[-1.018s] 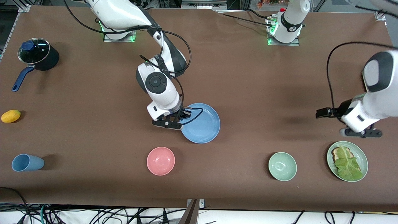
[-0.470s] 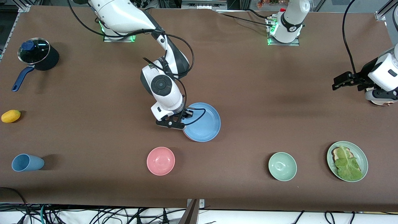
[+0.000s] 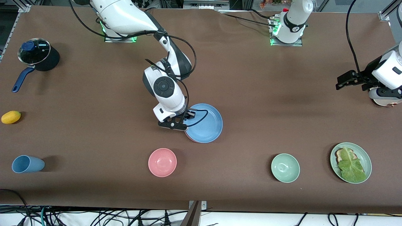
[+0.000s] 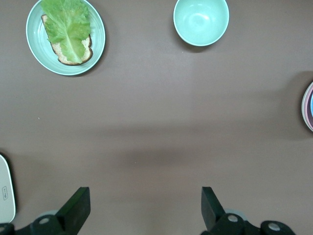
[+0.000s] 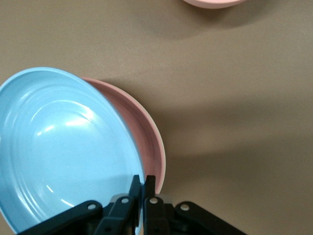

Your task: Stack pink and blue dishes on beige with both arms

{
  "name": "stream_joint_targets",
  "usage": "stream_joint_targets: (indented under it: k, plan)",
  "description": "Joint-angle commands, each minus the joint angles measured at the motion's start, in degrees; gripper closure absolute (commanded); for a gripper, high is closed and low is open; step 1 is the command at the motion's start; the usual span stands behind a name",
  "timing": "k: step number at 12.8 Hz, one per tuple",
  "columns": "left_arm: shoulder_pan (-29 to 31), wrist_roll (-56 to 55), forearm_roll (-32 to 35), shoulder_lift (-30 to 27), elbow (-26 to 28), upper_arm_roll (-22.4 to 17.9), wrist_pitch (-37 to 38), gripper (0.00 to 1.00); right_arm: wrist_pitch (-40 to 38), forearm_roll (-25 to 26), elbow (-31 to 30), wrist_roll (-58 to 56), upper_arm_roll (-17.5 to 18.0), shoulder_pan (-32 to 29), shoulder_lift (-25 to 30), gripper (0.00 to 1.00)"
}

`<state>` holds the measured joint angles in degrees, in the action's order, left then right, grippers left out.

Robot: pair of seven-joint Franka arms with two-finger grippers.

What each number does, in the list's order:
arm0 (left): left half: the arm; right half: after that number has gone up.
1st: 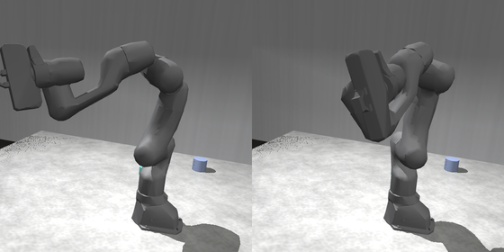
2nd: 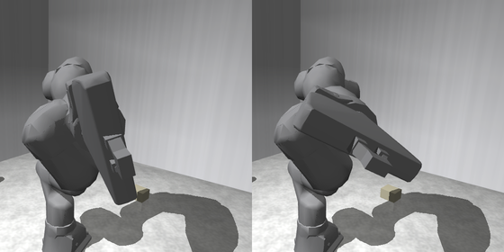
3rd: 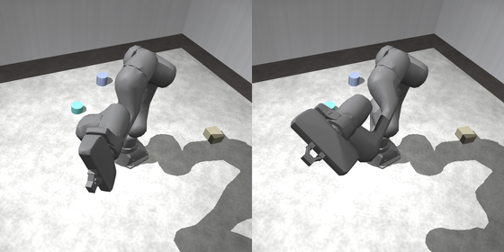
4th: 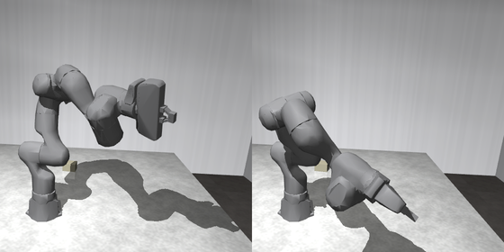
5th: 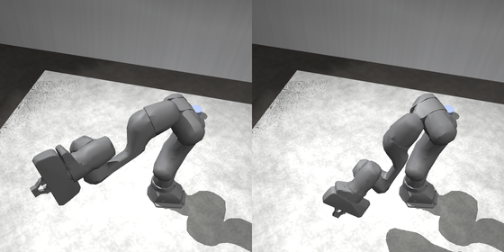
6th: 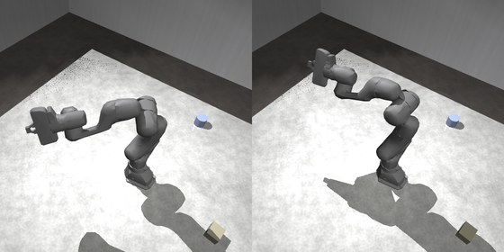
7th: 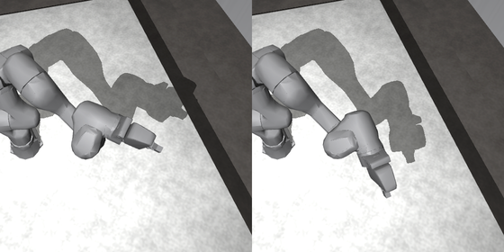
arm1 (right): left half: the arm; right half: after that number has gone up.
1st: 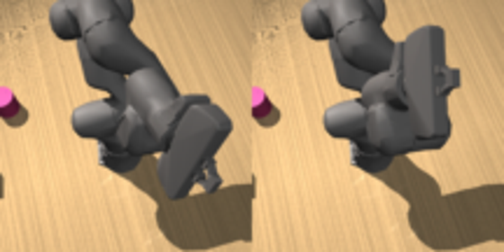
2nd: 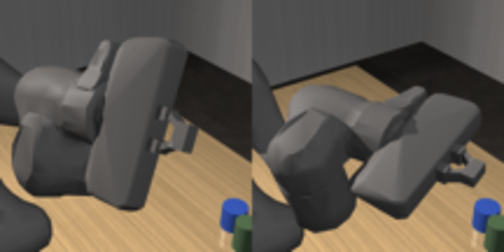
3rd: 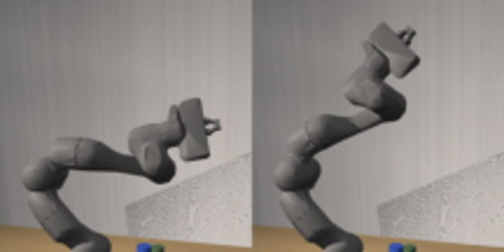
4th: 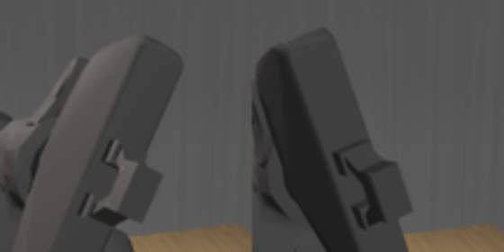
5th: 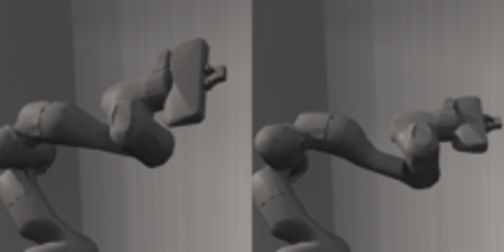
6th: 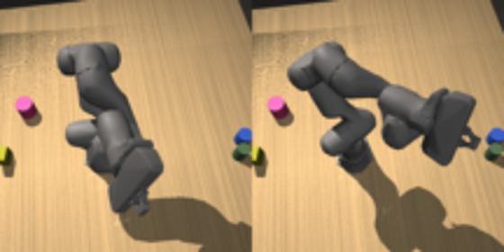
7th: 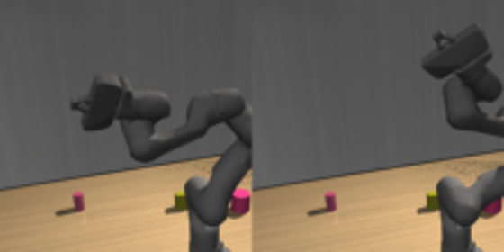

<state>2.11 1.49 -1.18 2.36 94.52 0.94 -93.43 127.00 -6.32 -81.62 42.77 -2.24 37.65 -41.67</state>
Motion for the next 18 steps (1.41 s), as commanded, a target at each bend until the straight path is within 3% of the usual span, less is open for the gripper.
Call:
stream_joint_targets:
  k: [1,2,5,7,12,15,16,17,18]
  plan:
    - [-0.4,0.1,1.4,-2.8,0.3,-0.1,0.8,0.00,0.8,-0.4,0.9,0.8,0.0,0.3,-0.4,0.93]
    - [-0.4,0.1,1.4,-3.4,0.3,-0.1,2.5,0.00,0.8,-0.4,0.9,0.8,0.0,0.3,-0.4,0.92]
    - [-0.4,-0.3,1.4,-4.6,0.3,0.6,3.8,0.00,0.8,-0.4,0.9,0.7,0.0,0.3,-0.3,0.73]
    - [-0.4,-0.5,1.3,-4.6,0.3,0.6,3.8,0.00,0.7,-0.4,1.1,0.3,-0.1,0.2,-0.3,0.70]
    - [-0.3,-0.6,1.3,-4.6,0.3,0.6,3.8,0.00,-2.3,-0.4,1.6,-0.8,-0.7,-1.5,1.6,0.54]
    - [-0.2,-0.7,1.3,-4.7,0.3,0.6,3.9,0.00,-7.5,0.6,3.0,-4.4,-1.0,-4.4,4.7,0.29]
    - [0.0,-0.6,1.2,-4.7,0.3,0.6,3.8,0.00,-8.9,0.7,2.8,-6.4,-3.4,-4.4,5.6,0.21]
    - [0.0,-0.7,1.1,-4.6,0.3,0.6,3.7,0.00,-11.0,0.7,2.7,-8.6,-5.3,-4.4,6.6,0.01]
    - [0.0,-0.6,1.2,-4.6,0.2,0.6,3.7,0.00,-12.9,0.6,2.6,-12.1,-7.4,-4.4,7.6,0.00]
